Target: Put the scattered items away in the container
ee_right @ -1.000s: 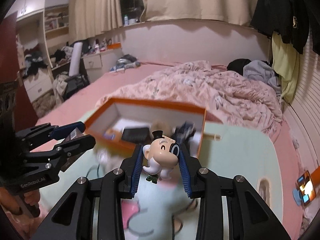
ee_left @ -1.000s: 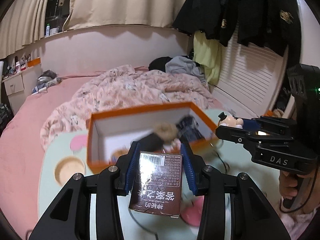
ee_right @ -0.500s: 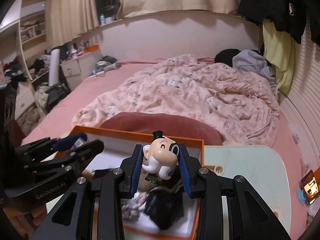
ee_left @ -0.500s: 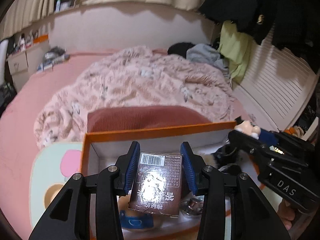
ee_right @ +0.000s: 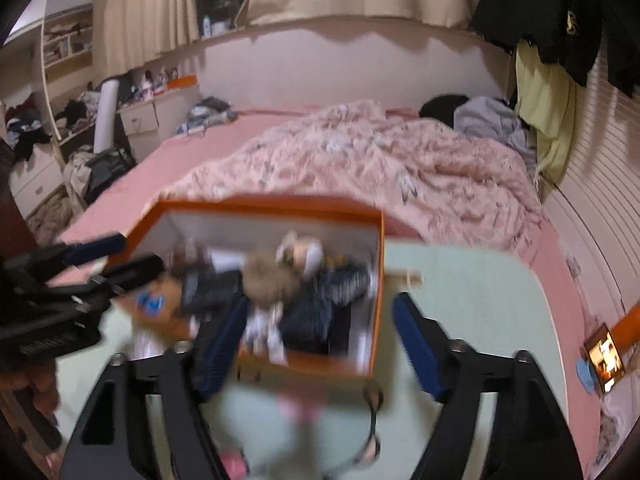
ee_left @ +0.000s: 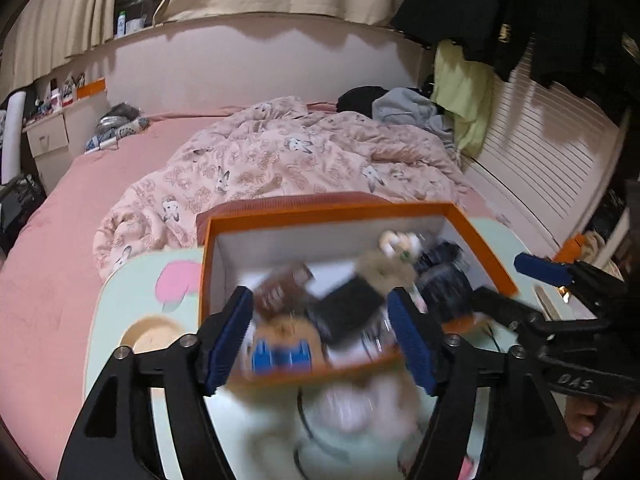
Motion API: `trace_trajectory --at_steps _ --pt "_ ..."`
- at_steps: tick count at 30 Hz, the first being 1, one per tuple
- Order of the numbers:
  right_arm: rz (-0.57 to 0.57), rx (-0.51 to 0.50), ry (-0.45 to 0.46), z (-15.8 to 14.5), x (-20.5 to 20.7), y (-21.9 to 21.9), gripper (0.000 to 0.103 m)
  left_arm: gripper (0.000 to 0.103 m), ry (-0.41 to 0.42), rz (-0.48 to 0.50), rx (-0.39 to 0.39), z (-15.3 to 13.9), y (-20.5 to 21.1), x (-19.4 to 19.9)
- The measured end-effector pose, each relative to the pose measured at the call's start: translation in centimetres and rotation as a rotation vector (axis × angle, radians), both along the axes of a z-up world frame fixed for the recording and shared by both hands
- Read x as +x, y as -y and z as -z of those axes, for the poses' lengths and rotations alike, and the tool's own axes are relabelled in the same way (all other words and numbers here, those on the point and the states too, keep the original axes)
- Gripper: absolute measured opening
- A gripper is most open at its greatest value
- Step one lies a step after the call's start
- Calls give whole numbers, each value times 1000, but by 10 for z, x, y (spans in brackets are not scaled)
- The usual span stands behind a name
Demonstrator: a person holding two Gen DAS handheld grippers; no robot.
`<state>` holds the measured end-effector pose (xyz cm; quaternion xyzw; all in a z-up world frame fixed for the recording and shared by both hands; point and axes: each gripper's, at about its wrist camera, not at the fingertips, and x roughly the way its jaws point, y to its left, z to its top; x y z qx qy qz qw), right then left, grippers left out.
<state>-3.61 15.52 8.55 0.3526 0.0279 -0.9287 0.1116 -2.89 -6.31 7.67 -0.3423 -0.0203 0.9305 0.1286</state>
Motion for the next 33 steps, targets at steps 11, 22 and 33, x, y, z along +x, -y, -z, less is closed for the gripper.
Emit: trace_trajectory --at_steps 11,22,33 --pt "43 61 126 58 61 -19 86 83 41 -8 -39 56 2 89" --pt "88 85 170 74 57 -28 103 97 88 -16 -107 83 -13 83" --pt "83 87 164 74 58 -28 103 103 75 -5 -102 86 -14 86"
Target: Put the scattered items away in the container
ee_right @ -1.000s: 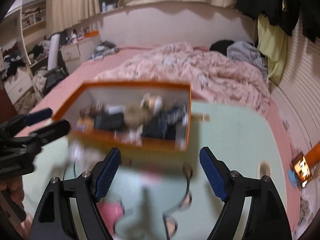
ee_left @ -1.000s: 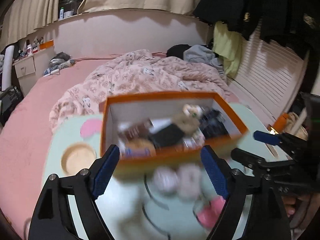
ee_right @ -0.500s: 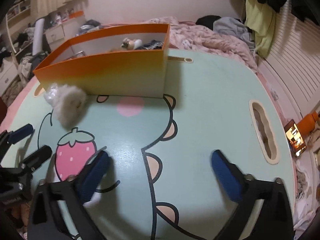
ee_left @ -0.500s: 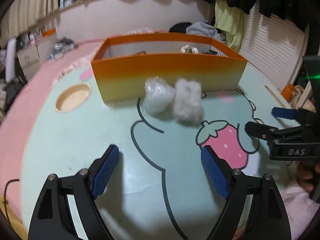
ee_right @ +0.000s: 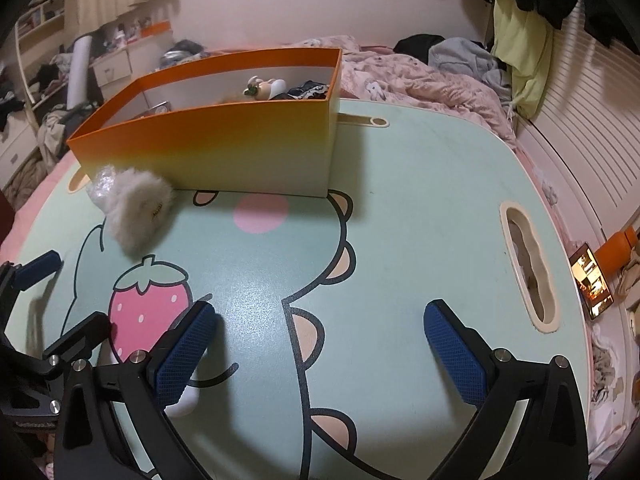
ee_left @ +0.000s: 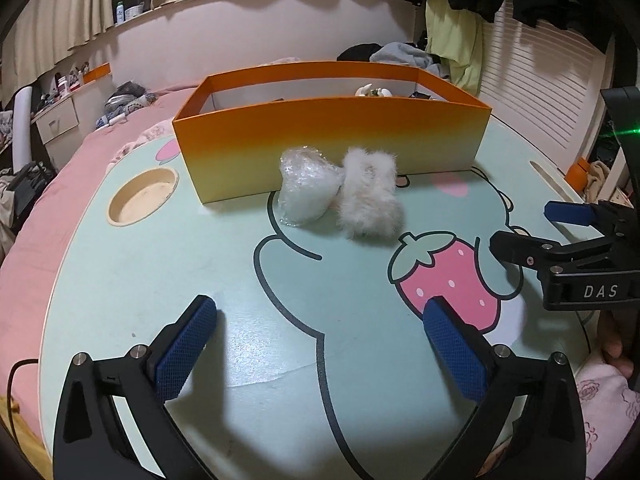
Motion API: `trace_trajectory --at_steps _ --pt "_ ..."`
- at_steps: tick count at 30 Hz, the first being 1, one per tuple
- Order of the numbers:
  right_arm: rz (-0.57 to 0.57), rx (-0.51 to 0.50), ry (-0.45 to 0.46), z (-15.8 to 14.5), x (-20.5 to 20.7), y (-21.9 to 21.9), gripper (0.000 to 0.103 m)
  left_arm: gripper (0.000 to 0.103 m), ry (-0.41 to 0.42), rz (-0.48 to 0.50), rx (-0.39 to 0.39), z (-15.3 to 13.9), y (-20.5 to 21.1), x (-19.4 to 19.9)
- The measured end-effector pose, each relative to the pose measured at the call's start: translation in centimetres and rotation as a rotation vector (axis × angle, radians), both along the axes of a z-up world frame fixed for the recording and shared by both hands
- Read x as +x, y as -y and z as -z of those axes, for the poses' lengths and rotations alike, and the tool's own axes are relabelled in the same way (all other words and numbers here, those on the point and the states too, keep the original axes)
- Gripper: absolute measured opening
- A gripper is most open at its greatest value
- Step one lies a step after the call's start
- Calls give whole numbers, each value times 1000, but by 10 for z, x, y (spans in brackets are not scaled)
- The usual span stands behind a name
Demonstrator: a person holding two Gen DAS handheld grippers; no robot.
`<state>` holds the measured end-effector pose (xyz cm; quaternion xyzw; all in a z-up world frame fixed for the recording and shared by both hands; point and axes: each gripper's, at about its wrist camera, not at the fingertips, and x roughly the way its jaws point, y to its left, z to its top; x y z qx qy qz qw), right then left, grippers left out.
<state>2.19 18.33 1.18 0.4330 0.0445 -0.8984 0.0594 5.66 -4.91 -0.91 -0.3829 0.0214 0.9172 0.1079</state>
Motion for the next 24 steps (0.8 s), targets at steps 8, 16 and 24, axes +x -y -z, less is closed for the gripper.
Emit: trace_trajectory --at_steps 8,16,24 --pt "-13 4 9 -1 -3 2 103 103 -2 3 1 0 -1 1" --pt "-23 6 3 0 -2 7 103 103 -2 3 1 0 -1 2" --pt "-22 1 -5 -1 -2 8 103 103 -2 3 1 0 -1 1"
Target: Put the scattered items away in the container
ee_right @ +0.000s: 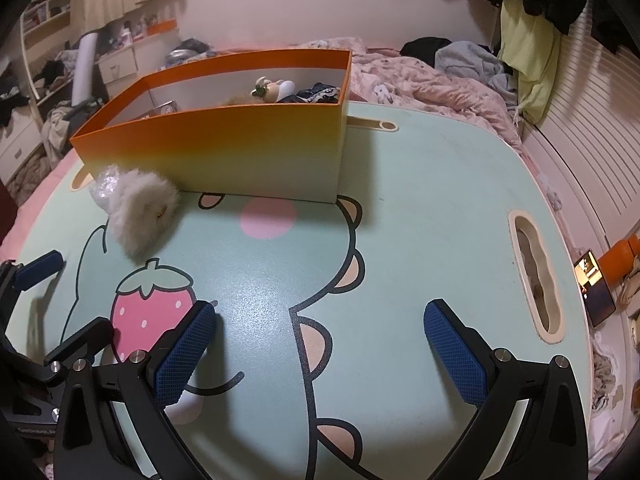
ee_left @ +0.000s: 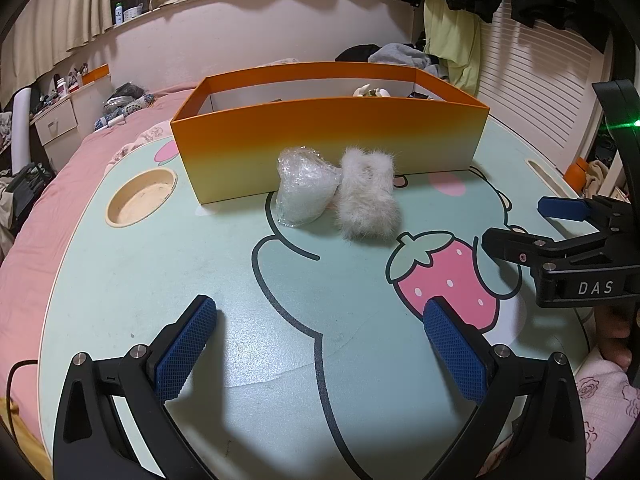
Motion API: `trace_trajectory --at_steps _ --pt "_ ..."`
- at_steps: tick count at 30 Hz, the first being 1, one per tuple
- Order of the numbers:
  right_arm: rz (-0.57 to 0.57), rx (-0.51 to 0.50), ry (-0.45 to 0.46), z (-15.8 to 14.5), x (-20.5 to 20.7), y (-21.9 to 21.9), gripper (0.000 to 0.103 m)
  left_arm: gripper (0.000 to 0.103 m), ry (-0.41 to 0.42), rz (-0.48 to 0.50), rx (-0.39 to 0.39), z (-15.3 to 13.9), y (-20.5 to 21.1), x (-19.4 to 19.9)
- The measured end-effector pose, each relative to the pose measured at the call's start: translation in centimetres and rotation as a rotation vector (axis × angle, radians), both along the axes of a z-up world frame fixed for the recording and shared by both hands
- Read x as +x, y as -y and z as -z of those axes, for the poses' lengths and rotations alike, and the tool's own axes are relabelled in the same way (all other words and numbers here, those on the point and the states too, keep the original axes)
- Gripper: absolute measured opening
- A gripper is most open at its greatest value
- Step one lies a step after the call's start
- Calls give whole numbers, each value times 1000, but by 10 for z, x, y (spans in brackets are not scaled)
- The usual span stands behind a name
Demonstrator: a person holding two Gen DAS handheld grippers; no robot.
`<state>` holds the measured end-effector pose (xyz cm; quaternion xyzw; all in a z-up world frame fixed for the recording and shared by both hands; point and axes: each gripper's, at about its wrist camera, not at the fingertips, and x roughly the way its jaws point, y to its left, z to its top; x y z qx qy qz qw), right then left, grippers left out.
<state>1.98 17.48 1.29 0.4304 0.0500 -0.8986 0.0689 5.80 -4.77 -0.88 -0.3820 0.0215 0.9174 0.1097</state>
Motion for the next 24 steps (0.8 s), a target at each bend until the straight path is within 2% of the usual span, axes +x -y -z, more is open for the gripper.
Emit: trace_trajectory --at_steps 24 --pt "0 -1 -4 -2 1 -1 103 103 0 0 0 0 0 0"
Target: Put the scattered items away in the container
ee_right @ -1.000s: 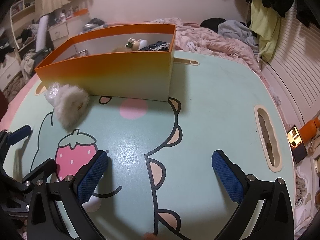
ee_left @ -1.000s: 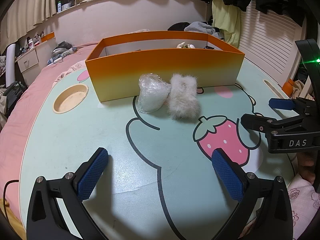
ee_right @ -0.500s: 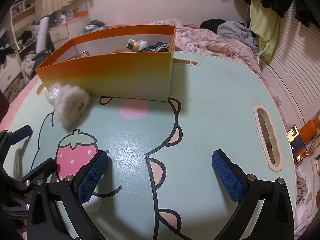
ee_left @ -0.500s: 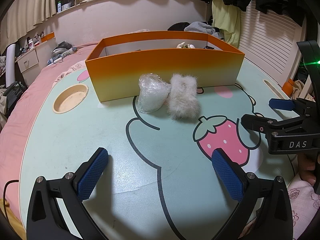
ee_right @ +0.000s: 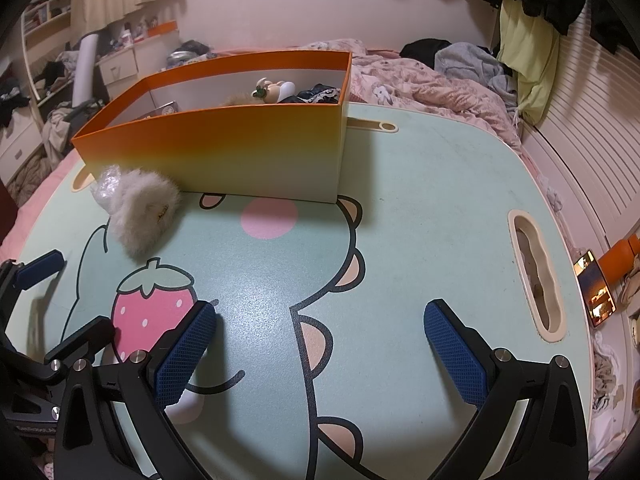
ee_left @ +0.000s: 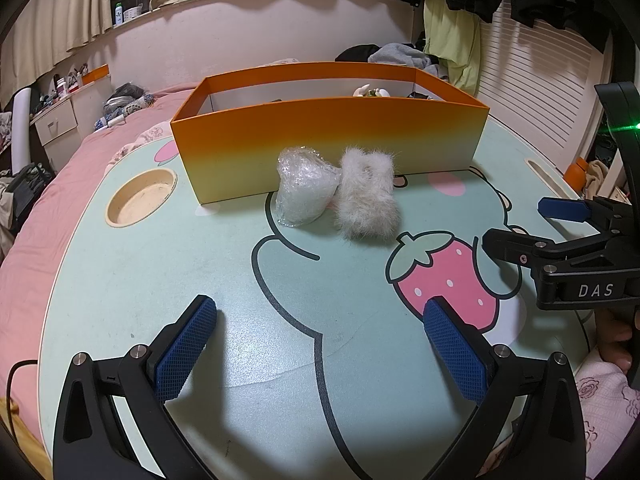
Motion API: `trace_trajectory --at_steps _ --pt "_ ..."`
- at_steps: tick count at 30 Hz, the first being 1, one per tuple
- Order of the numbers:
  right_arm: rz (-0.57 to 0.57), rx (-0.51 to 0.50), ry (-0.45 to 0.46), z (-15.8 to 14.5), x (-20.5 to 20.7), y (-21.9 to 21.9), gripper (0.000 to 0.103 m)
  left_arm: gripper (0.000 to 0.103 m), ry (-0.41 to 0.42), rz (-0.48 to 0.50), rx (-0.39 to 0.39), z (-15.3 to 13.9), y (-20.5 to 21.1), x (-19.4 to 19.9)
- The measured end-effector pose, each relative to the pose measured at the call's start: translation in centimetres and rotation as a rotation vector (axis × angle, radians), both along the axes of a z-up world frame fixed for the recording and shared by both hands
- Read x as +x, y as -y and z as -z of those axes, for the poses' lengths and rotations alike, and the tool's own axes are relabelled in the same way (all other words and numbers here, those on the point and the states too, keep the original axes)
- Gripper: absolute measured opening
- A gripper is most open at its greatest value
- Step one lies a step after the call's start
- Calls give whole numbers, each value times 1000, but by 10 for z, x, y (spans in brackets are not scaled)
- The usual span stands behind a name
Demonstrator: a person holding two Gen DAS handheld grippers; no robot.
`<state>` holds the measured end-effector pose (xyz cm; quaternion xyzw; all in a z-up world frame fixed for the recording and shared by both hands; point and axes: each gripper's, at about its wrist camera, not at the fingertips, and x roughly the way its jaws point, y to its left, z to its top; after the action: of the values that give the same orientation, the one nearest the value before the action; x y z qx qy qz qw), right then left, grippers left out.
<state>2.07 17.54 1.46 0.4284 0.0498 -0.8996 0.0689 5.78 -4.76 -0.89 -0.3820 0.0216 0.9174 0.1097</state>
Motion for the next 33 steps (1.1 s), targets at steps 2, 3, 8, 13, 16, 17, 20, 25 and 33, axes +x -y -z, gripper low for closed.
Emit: trace_trajectory --at_steps 2,3,8,13,16,17,20,25,33 --pt "1 0 -2 -1 1 0 103 103 0 0 0 0 0 0" --pt "1 0 -2 -2 1 0 103 103 0 0 0 0 0 0" --pt "2 0 -3 -3 1 0 103 103 0 0 0 0 0 0" --pt "2 0 -4 -2 1 0 103 103 0 0 0 0 0 0" --pt "2 0 -4 -2 1 0 103 103 0 0 0 0 0 0" --pt "2 0 -4 -3 1 0 103 103 0 0 0 0 0 0" --pt "2 0 -4 -2 1 0 103 103 0 0 0 0 0 0" --pt "2 0 -4 -2 1 0 103 103 0 0 0 0 -1 0" --pt "2 0 -4 -2 1 0 103 103 0 0 0 0 -1 0"
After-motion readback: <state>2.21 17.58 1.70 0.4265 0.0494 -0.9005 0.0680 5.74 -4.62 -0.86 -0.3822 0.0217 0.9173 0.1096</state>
